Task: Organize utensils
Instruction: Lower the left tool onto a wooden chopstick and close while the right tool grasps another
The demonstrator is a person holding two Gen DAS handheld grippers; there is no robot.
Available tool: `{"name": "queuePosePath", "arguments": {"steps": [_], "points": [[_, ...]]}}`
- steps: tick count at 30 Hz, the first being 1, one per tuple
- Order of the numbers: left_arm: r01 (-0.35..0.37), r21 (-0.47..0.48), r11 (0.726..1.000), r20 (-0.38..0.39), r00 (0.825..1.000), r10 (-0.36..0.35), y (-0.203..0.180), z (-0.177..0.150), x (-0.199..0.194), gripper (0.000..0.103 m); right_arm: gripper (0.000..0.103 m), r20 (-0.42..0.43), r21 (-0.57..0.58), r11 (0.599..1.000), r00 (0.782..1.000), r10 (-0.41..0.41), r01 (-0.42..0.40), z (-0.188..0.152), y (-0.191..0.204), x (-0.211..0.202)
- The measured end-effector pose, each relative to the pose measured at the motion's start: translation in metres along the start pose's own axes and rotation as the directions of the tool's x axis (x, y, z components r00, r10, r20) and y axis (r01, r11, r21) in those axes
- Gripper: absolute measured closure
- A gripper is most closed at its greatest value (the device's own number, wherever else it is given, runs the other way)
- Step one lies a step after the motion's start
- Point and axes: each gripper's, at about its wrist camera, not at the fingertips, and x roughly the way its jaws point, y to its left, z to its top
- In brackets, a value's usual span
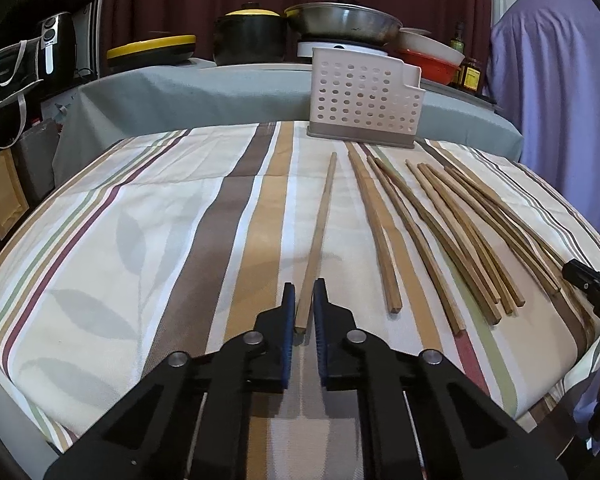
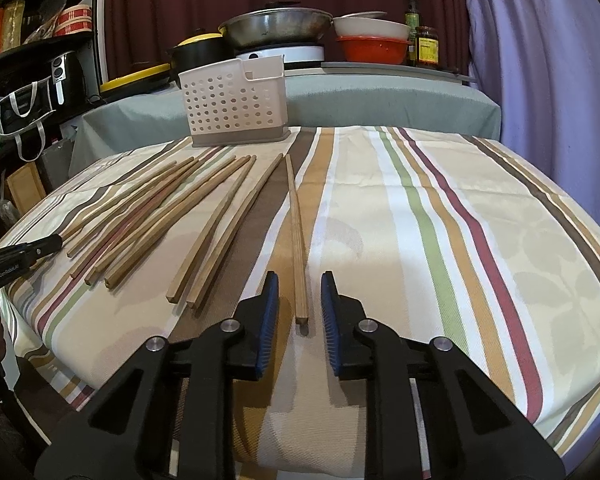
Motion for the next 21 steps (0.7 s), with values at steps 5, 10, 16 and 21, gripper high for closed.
{"name": "queuePosePath", "arguments": {"steps": [5, 10, 16, 21], "points": [[0.002, 0.002, 1.000, 0.003, 1.000, -0.002, -0.001, 0.000, 0.000, 0.095, 0.094, 0.001, -0.002, 1.000, 1.000, 0.001, -0.001, -0.001, 0.001, 0.000], [0.002, 0.005, 1.000, 0.001, 1.000, -0.002, -0.002, 0.000, 0.000, 0.096, 0.096, 0.003, 0.008, 1.000, 1.000, 0.002, -0.002, -0.001, 0.000, 0.000], [0.001, 0.015, 1.000, 0.019, 1.000, -0.002, -0.005, 0.001, -0.004, 0.096, 0.097, 0.023, 0.002, 1.000, 1.000, -0.008, 0.008, 0.003, 0.001, -0.007], [-0.002, 0.031, 1.000, 0.063, 0.998, 0.000, -0.007, 0.009, -0.015, 0.096, 0.097, 0.069, -0.008, 1.000, 0.998, -0.014, 0.014, 0.015, 0.003, -0.020]]}}
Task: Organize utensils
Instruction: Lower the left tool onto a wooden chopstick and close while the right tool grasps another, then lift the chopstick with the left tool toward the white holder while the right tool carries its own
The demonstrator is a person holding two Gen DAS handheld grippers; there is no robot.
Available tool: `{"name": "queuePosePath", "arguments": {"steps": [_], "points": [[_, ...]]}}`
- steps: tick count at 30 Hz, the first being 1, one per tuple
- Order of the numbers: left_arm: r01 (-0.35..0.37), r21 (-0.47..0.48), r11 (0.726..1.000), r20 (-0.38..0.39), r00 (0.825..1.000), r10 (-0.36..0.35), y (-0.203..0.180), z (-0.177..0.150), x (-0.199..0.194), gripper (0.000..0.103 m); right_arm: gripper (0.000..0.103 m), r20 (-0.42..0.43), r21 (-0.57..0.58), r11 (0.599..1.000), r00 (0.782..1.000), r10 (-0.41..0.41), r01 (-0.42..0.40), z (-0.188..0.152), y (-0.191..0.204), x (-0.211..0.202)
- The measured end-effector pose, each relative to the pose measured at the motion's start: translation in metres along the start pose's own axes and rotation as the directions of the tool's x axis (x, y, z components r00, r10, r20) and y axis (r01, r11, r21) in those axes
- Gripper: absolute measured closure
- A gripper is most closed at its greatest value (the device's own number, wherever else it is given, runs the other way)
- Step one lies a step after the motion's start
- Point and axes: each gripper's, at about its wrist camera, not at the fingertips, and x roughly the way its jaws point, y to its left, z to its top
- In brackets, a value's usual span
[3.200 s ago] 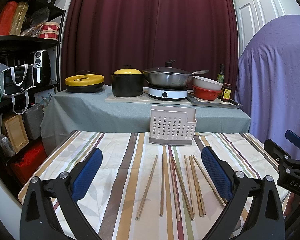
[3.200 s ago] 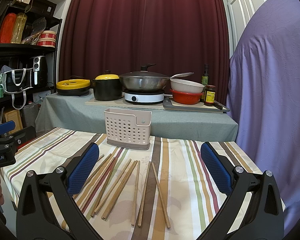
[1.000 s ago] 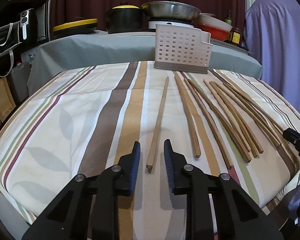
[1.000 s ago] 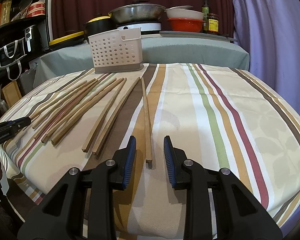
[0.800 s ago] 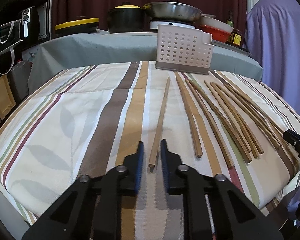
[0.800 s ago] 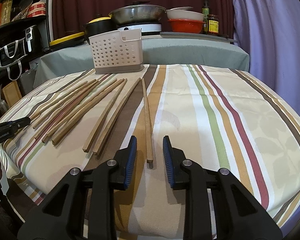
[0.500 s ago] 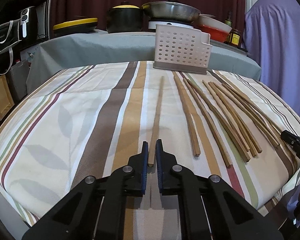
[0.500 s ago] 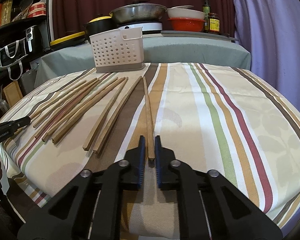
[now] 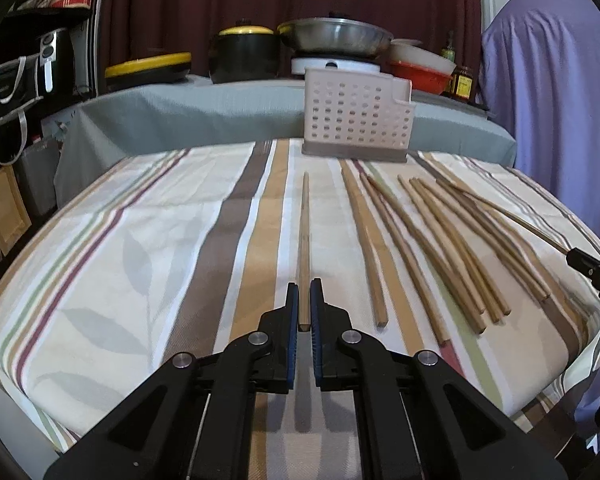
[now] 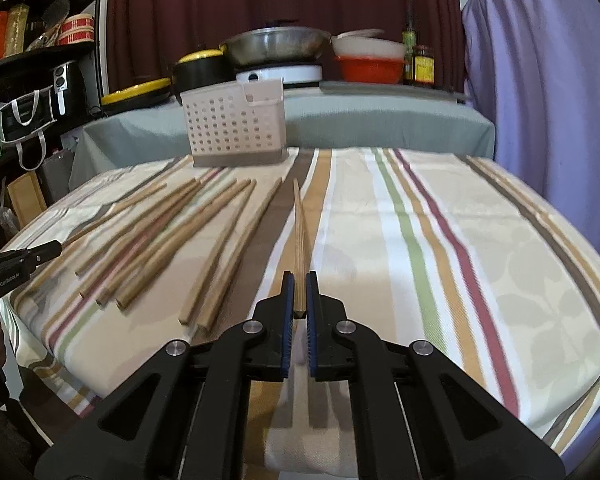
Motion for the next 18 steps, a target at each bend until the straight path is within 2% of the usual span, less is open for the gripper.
{"name": "queuePosePath", "arguments": {"steps": [9, 14, 18], "points": [[-0.016, 0.013, 1.000, 0.134, 0.991, 0.014, 0.000, 0.033, -0.035, 0.096, 0.097, 0.111, -0.052, 0.999, 0.994, -0.005, 0.011, 0.037, 0.011, -0.029], [-0.019, 0.011, 1.000, 0.215, 0.976, 0.016, 0.003, 0.059, -0.058, 0.096, 0.097, 0.171, -0.063, 0.998, 0.985, 0.009, 0.002, 0.060, 0.016, -0.043], [-0.017, 0.004, 1.000, 0.252, 0.968, 0.016, 0.006, 0.077, -0.073, 0.096, 0.097, 0.229, -0.075, 0.997, 0.973, 0.019, -0.002, 0.082, 0.020, -0.055]]}}
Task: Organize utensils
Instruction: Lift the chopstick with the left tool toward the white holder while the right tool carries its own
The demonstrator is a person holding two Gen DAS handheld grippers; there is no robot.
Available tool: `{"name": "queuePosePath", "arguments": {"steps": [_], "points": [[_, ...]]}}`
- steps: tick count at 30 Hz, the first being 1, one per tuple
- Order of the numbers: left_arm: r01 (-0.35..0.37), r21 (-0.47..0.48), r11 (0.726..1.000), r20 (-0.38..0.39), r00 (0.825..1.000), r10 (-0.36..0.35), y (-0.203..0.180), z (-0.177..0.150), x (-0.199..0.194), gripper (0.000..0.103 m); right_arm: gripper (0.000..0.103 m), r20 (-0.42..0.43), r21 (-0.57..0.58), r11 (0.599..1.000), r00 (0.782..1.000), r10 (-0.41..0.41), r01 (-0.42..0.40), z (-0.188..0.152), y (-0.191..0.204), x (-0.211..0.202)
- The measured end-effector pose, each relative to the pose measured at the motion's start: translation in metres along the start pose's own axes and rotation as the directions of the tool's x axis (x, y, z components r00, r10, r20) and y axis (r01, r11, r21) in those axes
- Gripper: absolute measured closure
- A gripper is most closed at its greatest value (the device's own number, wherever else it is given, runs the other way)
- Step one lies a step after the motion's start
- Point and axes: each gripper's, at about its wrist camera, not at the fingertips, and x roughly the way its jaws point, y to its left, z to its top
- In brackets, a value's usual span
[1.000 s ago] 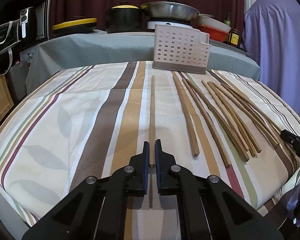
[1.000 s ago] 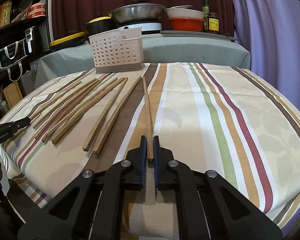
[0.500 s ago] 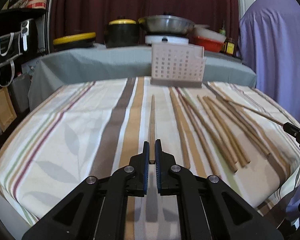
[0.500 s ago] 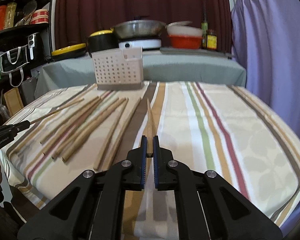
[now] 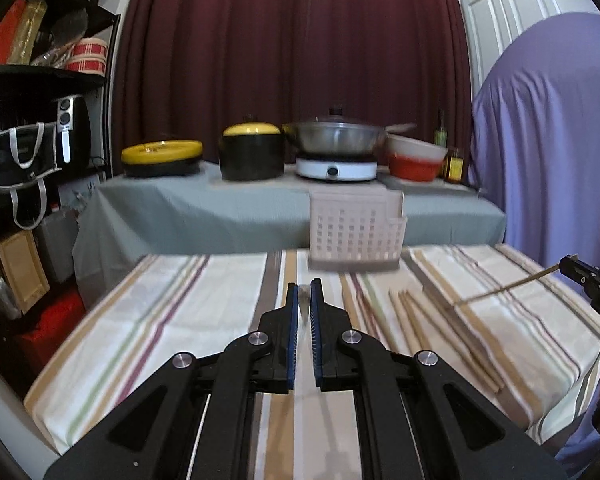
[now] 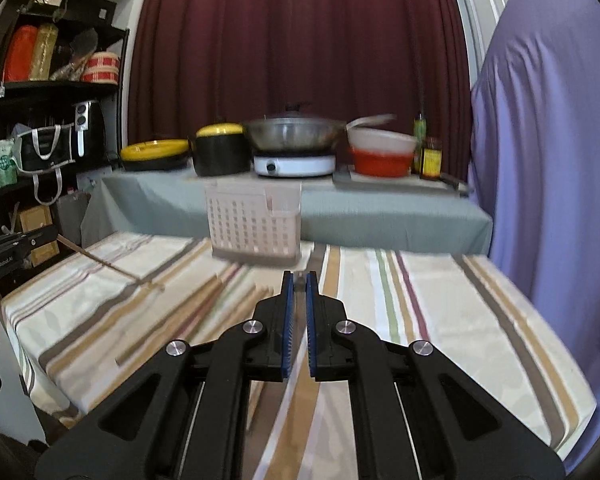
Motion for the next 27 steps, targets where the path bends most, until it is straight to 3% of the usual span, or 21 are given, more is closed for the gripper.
{"name": "queuePosePath", "arguments": {"steps": [12, 20, 27], "points": [[0.003, -0.025, 1.000, 0.057, 0.998, -0.002, 0.009, 0.044, -0.005, 0.096, 0.097, 0.082, -0.021, 1.000, 0.997, 0.009, -0.007, 0.046, -0.002, 0.010], [0.022, -0.038, 0.999, 0.038, 0.999, -0.020, 0.011, 0.054, 0.013, 0.096, 0.097, 0.092, -0.023, 1.000, 0.996, 0.008, -0.006, 0.063, -0.002, 0.032], [0.057, -0.045, 0.997, 0.039, 0.998, -0.056, 0.015, 0.084, 0.029, 0.096, 0.097, 0.141, -0.020, 0.999, 0.989, 0.036, -0.034, 0.090, -0.005, 0.056]]}}
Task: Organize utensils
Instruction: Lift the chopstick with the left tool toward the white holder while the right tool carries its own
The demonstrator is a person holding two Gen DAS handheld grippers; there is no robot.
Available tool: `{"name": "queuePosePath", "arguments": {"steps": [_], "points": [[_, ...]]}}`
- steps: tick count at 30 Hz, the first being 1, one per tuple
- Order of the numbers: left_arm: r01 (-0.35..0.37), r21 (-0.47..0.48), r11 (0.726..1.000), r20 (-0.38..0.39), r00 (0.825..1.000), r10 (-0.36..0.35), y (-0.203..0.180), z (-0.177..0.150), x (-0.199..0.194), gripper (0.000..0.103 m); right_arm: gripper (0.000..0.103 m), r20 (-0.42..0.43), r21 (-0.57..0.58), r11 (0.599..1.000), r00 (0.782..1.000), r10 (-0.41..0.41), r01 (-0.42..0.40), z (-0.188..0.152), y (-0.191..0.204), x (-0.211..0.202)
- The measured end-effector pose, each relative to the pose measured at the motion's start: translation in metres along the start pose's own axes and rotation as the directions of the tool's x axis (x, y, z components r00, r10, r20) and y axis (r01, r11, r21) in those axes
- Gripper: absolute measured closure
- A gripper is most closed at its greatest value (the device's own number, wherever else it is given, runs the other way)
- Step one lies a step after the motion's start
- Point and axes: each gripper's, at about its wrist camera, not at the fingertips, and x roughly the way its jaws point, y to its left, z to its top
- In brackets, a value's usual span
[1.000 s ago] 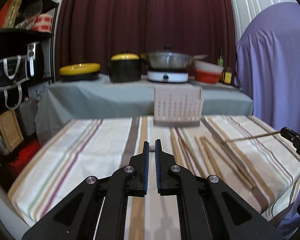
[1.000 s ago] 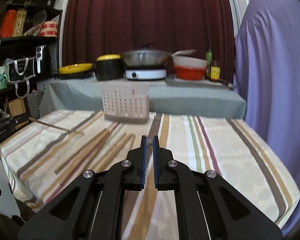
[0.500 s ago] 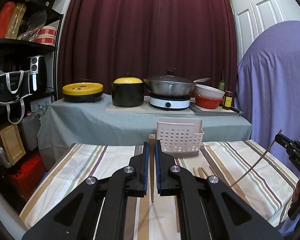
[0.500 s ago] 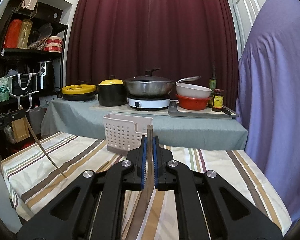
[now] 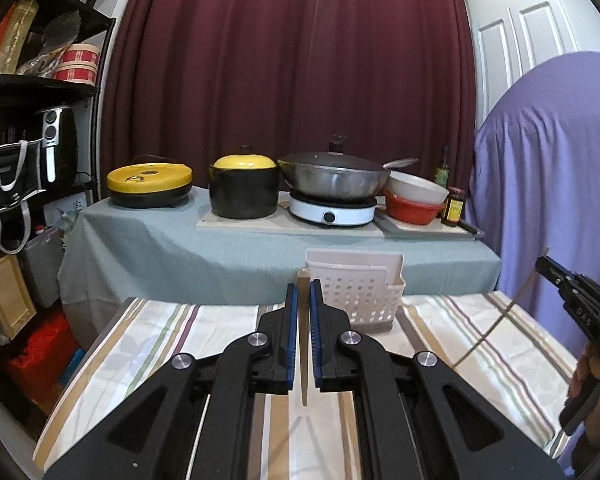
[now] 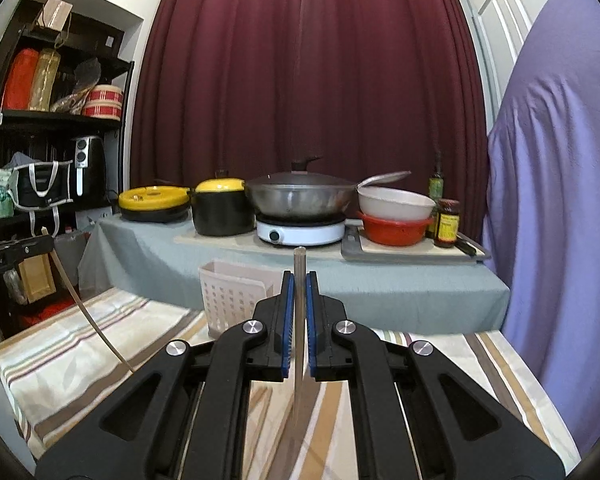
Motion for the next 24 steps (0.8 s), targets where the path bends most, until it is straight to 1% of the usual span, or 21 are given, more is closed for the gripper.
{"name": "queuePosePath", "arguments": {"steps": [5, 9, 11, 15, 17, 19, 24], "points": [[0.037, -0.006, 0.999, 0.041, 0.999, -0.037, 0.001, 0.031, 0.016, 0.096, 0.097, 0.070, -0.002, 1.000, 0.997, 0.026, -0.025, 0.032, -0.003, 0.027], [0.031, 0.015, 0.999, 0.107, 0.994, -0.033, -0.002, 0.061, 0.032, 0.096, 0.097, 0.120, -0.004, 0.999, 0.992, 0.045, -0.045, 0.057, -0.004, 0.049], [0.041, 0.014, 0.999, 0.137, 0.990, -0.042, -0.003, 0.080, 0.044, 0.096, 0.097, 0.142, -0.007, 0.999, 0.988, 0.053, -0.053, 0.068, -0.004, 0.063], [0.035, 0.031, 0.999, 0.184, 0.982, -0.040, -0.007, 0.108, 0.069, 0.096, 0.097, 0.156, 0.005, 0.997, 0.985, 0.070, -0.072, 0.084, -0.008, 0.092], [0.042, 0.029, 0.999, 0.181, 0.982, -0.047, -0.009, 0.116, 0.084, 0.096, 0.097, 0.152, 0.008, 0.997, 0.986, 0.074, -0.076, 0.088, -0.009, 0.107], [0.033, 0.035, 0.999, 0.181, 0.983, -0.039, -0.011, 0.119, 0.099, 0.096, 0.097, 0.140, 0.010, 0.997, 0.987, 0.077, -0.079, 0.088, -0.009, 0.123], [0.046, 0.038, 0.998, 0.108, 0.993, -0.050, -0.014, 0.108, 0.143, 0.096, 0.097, 0.070, 0.026, 0.996, 0.994, 0.086, -0.088, 0.072, -0.010, 0.159]]}}
